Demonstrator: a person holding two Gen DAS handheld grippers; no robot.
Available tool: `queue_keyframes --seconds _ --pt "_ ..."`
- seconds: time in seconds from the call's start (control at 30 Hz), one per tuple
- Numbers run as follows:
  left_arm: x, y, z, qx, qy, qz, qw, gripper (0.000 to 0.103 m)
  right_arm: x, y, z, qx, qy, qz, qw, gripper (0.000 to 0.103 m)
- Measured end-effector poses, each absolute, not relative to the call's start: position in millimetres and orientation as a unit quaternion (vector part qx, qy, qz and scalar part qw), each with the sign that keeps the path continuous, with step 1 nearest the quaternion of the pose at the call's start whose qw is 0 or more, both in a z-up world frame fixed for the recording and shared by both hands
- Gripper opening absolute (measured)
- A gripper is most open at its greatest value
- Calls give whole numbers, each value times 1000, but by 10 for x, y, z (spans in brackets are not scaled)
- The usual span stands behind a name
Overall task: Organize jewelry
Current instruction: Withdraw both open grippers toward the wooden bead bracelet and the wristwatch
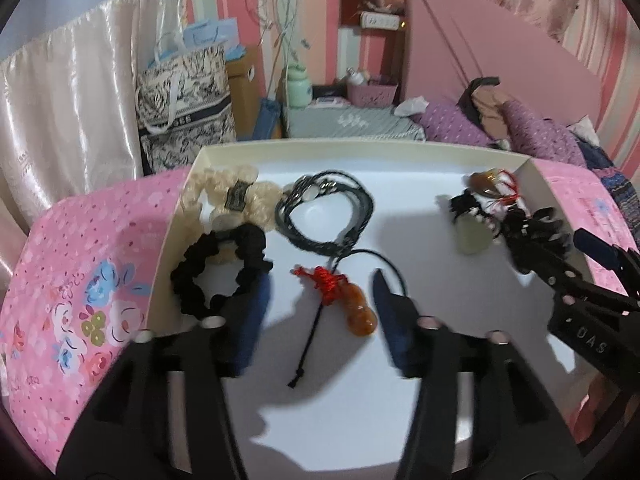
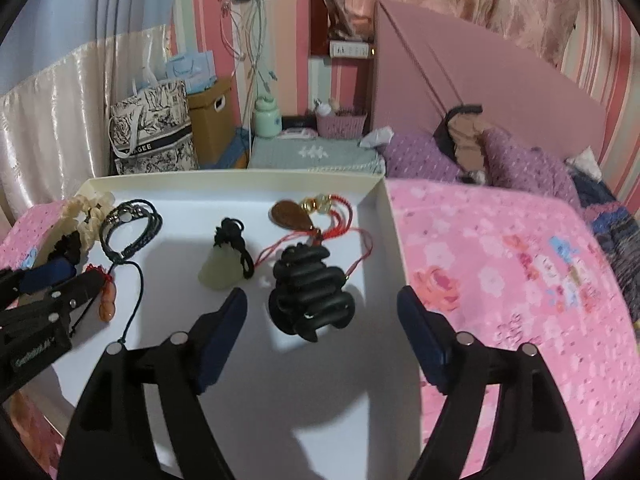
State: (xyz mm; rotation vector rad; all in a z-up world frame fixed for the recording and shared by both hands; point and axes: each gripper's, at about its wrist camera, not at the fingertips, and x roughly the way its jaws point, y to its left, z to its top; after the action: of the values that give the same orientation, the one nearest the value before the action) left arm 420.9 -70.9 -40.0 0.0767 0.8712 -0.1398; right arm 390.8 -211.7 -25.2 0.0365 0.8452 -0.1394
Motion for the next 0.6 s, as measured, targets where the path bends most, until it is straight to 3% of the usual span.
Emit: queue_keyframes --seconds 0.03,0.17,0.27,0.33,0.37,0.6 --pt "4178 -722 -371 39 416 -67 906 71 3902 -2109 -237 14 409 -67 910 78" --pt "4055 -761 -218 38 405 -81 910 79 3864 -2114 -148 13 405 -59 912 78" --pt "3949 -709 -67 24 397 -80 914 95 3781 -2180 8 21 394 -53 917 78" --pt "3874 -650 37 14 393 -84 915 100 3648 -2276 140 38 382 -53 922 87" --pt "3806 -605 88 11 394 -83 915 100 3567 -2328 207 50 375 -55 924 92" --pt "3201 -374 257 43 403 -87 910 100 3048 -2504 419 79 363 -78 925 92"
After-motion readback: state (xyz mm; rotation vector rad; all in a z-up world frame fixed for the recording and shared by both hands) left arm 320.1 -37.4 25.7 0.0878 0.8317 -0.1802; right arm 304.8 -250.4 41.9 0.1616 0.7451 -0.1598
